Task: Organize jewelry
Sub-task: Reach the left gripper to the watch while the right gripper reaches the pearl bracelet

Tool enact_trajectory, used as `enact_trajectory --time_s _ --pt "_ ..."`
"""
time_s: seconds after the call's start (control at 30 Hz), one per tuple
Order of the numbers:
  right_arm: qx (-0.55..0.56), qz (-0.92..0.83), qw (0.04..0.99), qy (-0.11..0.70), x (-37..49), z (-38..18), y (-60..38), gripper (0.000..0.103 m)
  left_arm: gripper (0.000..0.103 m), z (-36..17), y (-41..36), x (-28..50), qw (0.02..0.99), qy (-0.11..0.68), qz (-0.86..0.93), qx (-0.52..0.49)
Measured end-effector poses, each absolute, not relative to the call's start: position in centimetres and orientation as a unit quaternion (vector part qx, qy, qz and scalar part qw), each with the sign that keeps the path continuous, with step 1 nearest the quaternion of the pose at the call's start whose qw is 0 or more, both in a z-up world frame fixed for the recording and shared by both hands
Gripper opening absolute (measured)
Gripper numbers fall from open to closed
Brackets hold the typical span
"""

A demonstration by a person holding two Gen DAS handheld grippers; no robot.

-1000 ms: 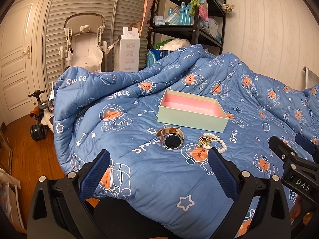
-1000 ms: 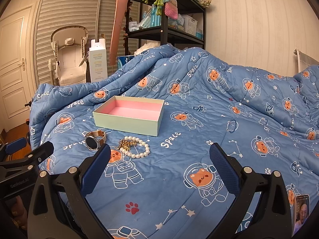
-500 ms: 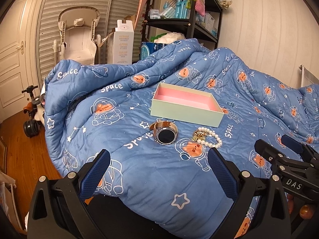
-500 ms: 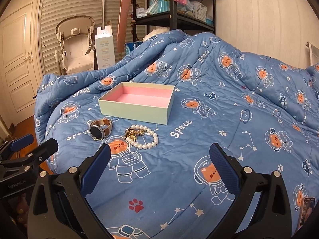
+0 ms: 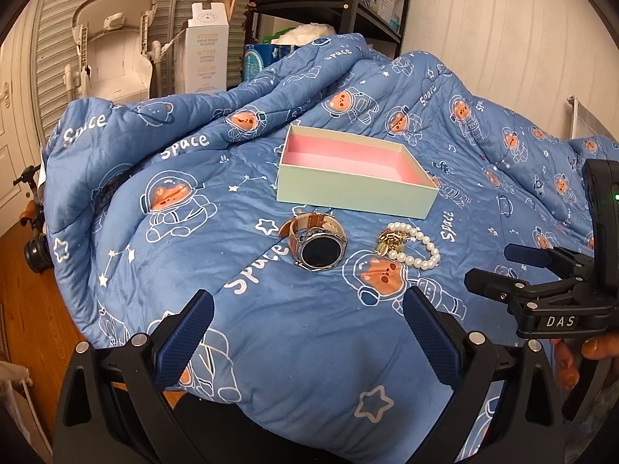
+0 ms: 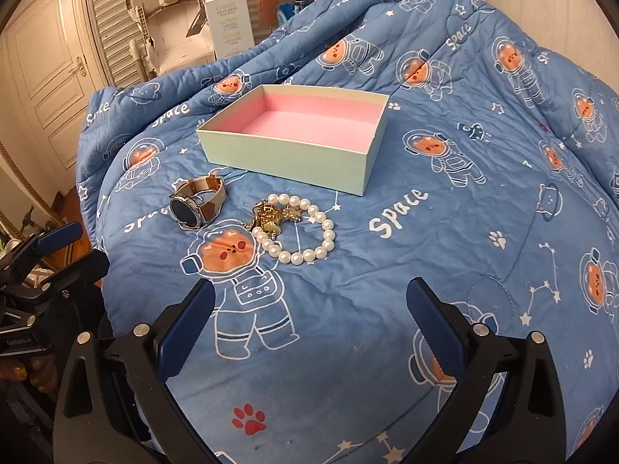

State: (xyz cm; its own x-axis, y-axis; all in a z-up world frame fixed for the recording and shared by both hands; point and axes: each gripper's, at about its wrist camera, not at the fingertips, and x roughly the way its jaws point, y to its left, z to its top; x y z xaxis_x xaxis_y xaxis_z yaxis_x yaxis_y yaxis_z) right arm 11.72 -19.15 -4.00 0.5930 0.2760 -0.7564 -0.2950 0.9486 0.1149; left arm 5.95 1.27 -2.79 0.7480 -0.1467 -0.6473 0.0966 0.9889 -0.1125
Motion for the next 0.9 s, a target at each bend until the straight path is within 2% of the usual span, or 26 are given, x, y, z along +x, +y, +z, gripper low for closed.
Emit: enact_trajectory --time_s 0.13,0.2,0.37,0.5,0.63,0.9 --pt "-0.020 0.181 0.881 0.436 13.3 -4.8 -18.7 0.098 0.095 -3.0 1.2 7.6 0.929 0.361 -0.072 -0.027" --pt "-0.035 0.185 0.878 0.441 14.0 -5.3 -18.3 0.097 0.091 -3.3 0.9 8.4 0.927 0.368 -0.075 -0.016" --pt "-0.051 0.201 0.868 0.451 15.7 -5.9 -18.1 0.086 0.082 -4.1 0.7 10.6 0.917 0.390 -0.079 -0.014" --pt "-0.023 0.202 0.866 0.458 16.8 -5.8 -19.1 0.076 0.081 -4.2 1.3 11.7 0.913 0.397 -0.083 -0.041" --pt "-0.008 0.198 0.859 0.472 18.1 -6.1 -19.6 0.061 0.078 -3.7 1.7 12.7 0.911 0.397 -0.087 -0.066" --pt "-0.012 0.213 0.848 0.486 18.8 -6.8 -18.5 0.060 0.078 -5.1 -0.1 14.6 0.904 0.419 -0.080 -0.032"
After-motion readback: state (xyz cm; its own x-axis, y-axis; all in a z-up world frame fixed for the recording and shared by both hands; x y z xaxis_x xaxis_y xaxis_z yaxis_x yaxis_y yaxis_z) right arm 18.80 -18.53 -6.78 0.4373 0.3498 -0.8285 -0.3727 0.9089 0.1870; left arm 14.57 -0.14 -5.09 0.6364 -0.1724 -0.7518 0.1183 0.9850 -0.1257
